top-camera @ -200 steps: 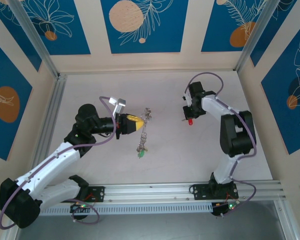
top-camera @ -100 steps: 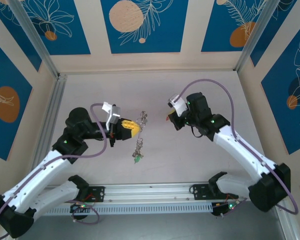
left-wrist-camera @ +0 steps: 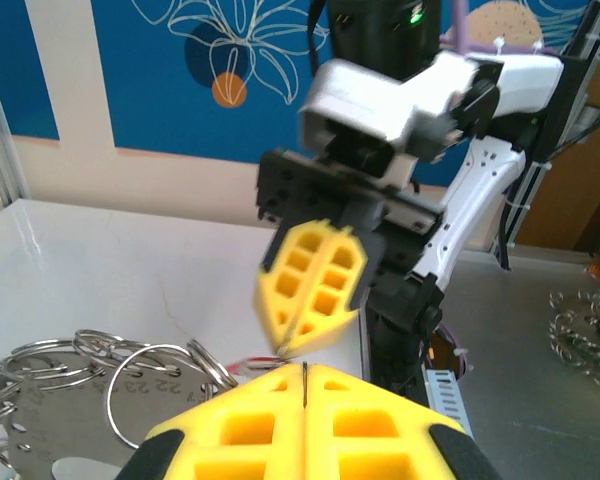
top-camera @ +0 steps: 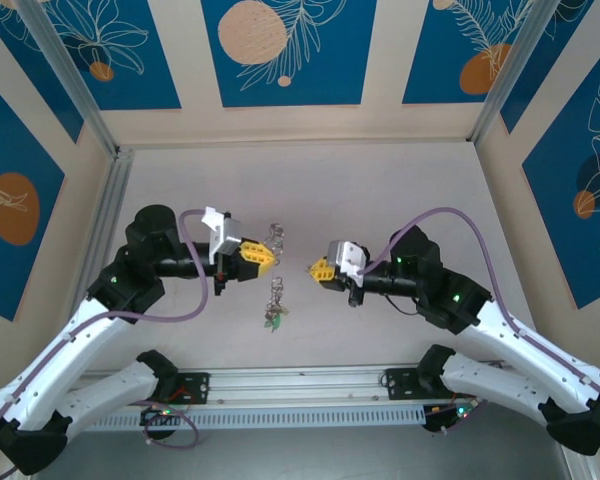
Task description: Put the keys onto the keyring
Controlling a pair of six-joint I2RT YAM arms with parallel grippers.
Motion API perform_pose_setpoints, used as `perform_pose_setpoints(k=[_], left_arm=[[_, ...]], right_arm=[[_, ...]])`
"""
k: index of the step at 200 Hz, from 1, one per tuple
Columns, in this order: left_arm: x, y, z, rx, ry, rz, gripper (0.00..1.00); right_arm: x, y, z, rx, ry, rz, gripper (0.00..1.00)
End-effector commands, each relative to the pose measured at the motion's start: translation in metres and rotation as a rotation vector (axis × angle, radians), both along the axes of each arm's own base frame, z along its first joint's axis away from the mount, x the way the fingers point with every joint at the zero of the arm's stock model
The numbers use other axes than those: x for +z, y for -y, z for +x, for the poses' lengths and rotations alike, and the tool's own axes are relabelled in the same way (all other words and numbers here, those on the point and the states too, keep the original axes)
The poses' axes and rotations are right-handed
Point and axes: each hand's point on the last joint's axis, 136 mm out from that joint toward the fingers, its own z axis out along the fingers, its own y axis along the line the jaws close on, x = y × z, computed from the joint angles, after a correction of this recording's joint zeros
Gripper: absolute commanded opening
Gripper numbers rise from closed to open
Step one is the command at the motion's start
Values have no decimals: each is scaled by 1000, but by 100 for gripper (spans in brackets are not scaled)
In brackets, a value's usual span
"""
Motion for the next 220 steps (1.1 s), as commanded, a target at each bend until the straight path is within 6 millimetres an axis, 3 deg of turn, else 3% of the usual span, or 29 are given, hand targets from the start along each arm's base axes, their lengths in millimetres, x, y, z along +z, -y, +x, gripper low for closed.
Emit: perform_pose_setpoints(k=[1, 49, 86, 121, 220], left_arm=[[16, -2, -13, -54, 74, -18, 0], [15, -2, -14, -62, 70, 2, 0], [13, 0, -14, -73, 64, 6, 0], [12, 0, -17, -87, 64, 2, 0], [14, 0, -22, -102, 70, -8, 0]], right_arm=[[10, -9, -18, 93, 62, -5, 0], [13, -24, -32, 155, 109, -62, 0], [29, -28, -38, 174, 100, -19, 0], [44, -29, -35, 145, 41, -9, 0], [55, -42, -16, 61, 5, 7, 0]])
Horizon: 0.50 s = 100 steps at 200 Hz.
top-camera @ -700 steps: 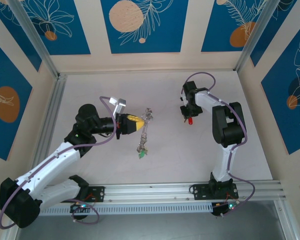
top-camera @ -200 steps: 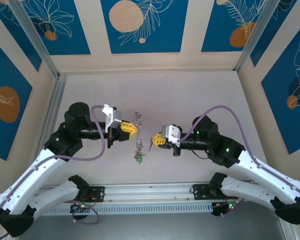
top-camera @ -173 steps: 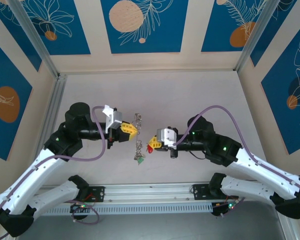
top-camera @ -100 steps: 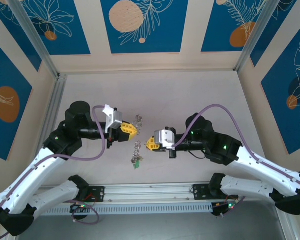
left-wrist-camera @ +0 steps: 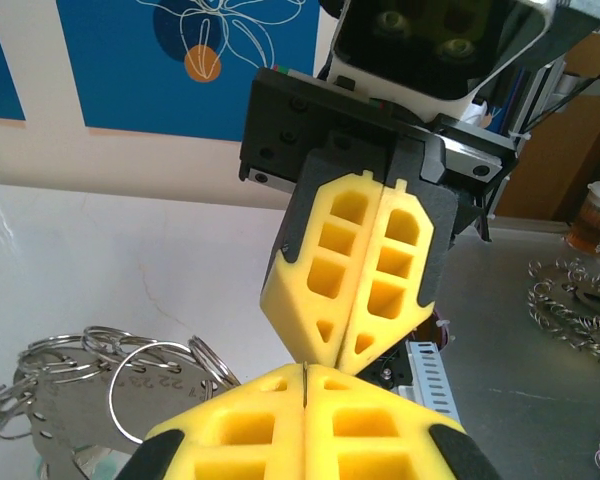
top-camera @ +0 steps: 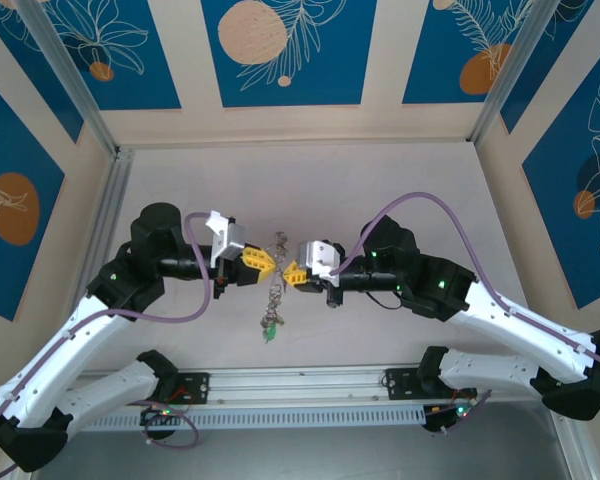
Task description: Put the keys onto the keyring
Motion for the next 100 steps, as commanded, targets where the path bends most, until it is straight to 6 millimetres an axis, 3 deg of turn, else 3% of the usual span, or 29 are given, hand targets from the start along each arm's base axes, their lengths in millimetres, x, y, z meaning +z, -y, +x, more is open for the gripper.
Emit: perform_pose_setpoints(k=[1, 100], left_arm=[[19, -1, -13, -52, 63, -48, 0], [19, -1, -11, -42, 64, -48, 0]], right_arm=[[20, 1, 1, -21, 2, 45, 0], [33, 9, -6, -16, -15, 70, 0]])
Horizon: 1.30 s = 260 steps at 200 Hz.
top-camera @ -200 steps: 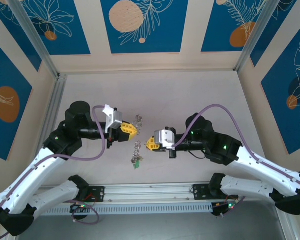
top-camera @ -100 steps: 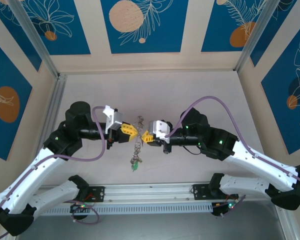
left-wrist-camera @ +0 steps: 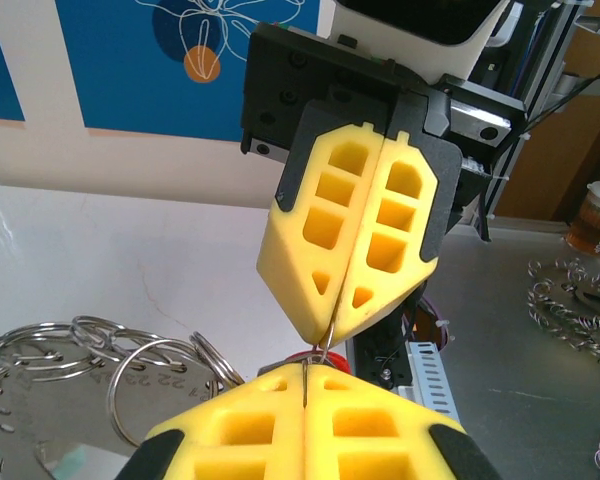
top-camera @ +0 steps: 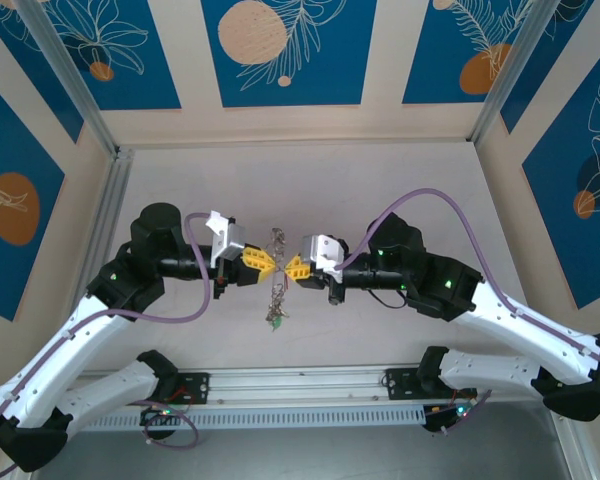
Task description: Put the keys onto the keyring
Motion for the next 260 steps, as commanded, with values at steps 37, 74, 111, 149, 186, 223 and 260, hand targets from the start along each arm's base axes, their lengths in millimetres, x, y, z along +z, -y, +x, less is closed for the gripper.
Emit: perform_pose_setpoints(k=[37, 74, 111, 149, 186, 223, 260], left_arm=[[19, -1, -11, -45, 62, -52, 0], [19, -1, -11, -44, 61, -50, 0], [19, -1, -11, -47, 61, -53, 0], [19, -1, -11, -45, 60, -53, 0], [20, -1, -11, -46, 63, -55, 0], [20, -1, -11, -43, 65, -53, 0], [20, -1, -11, -41, 65, -52, 0]], right_arm=[[17, 5, -7, 5, -23, 32, 0], [18, 4, -6, 10, -32, 34, 0], [22, 2, -5, 11, -51, 43, 0], [21, 0, -2, 5, -65, 38, 0], [18, -1, 2, -3, -80, 31, 0], [19, -2, 1, 7, -86, 43, 0], [18, -5, 3, 11, -93, 37, 0]])
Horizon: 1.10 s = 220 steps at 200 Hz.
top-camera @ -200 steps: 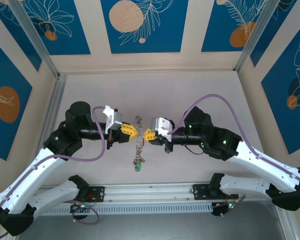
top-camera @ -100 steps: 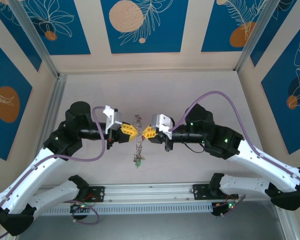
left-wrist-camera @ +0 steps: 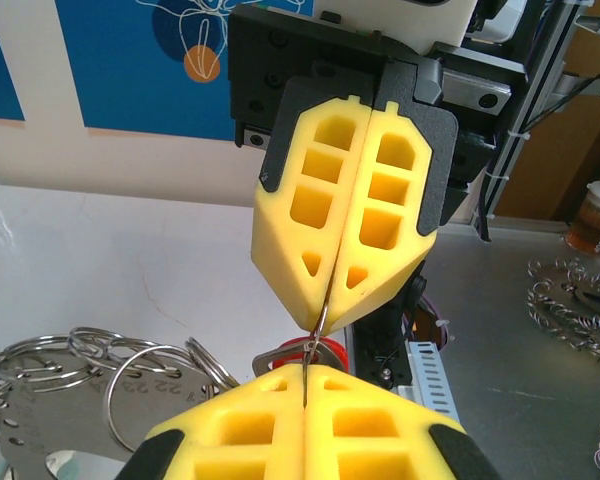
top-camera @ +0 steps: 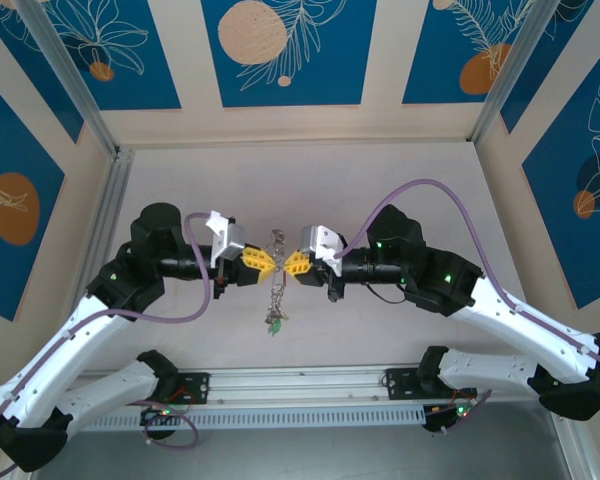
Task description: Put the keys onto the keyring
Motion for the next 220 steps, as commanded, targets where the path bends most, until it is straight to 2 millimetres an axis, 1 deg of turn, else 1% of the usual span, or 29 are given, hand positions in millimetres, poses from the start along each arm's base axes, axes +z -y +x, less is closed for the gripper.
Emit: perform_pose_setpoints(k=[1, 127, 153, 220], left_arm=[[20, -1, -11, -41, 66, -53, 0], [22, 0, -10, -39, 59, -62, 0], [21, 1, -7, -35, 45, -57, 0], [22, 3, -4, -24, 20, -63, 0]], right_arm=[[12, -3, -1, 14, -9, 27, 0], [7, -8, 0, 28, -46, 10, 0], [10, -6, -6, 49, -17, 22, 0], [-3, -6, -14, 65, 60, -19, 0]])
